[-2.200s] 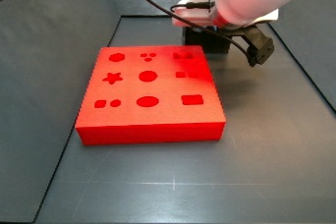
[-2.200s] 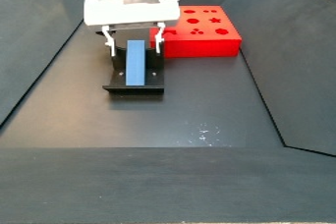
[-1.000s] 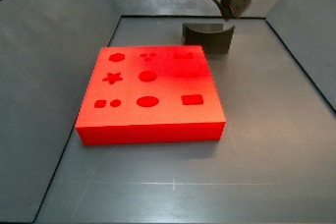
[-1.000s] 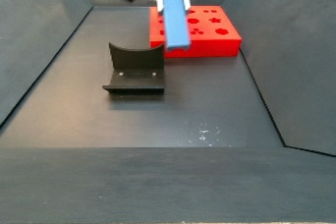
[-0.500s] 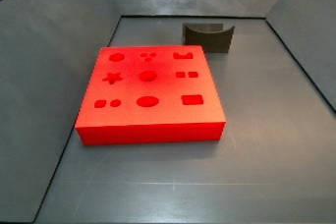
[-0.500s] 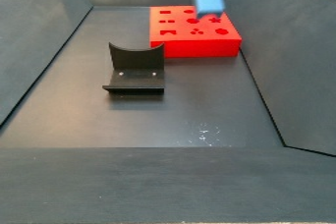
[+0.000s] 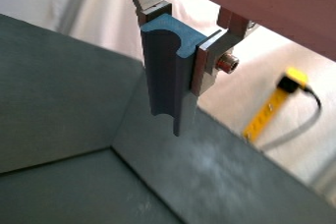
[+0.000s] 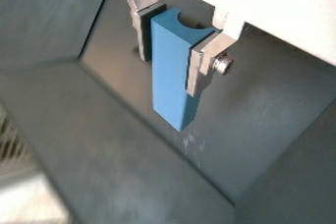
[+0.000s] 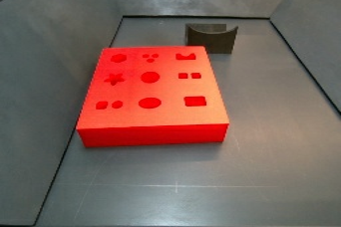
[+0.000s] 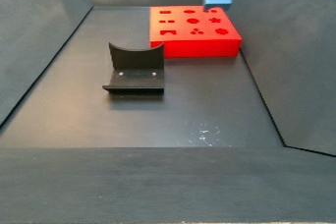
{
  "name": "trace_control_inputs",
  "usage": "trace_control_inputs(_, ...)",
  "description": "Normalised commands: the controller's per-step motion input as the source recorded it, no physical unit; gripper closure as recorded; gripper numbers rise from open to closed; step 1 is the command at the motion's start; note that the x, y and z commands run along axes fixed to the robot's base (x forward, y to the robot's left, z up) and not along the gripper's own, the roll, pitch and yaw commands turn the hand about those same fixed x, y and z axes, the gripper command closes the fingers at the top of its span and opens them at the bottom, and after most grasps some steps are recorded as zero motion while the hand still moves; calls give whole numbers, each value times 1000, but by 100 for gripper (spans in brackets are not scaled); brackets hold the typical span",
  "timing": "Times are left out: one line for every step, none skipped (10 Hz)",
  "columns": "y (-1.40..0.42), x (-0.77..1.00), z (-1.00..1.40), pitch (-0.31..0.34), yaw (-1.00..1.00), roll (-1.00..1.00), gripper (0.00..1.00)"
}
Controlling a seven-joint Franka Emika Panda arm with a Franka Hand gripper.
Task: Pick up the arch object. Move up. Place the arch object on the fixture. Regrasp the arch object. Rotate the arch object. Move to above the board. Insert the arch object.
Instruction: Rotate the arch object.
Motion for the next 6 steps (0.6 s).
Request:
trace_control_inputs(45, -71, 62, 11, -1000, -932, 100)
trace_control_inputs(36, -54, 47, 46, -1000, -922, 100)
trace_control_inputs(29, 5, 7, 137, -1000, -911, 100)
trace_control_inputs(21, 12, 5, 193, -1000, -903, 100)
trace_control_inputs(17, 0, 17, 249, -1000, -900, 100)
trace_control_inputs(17, -19, 31, 317, -1000, -904, 100)
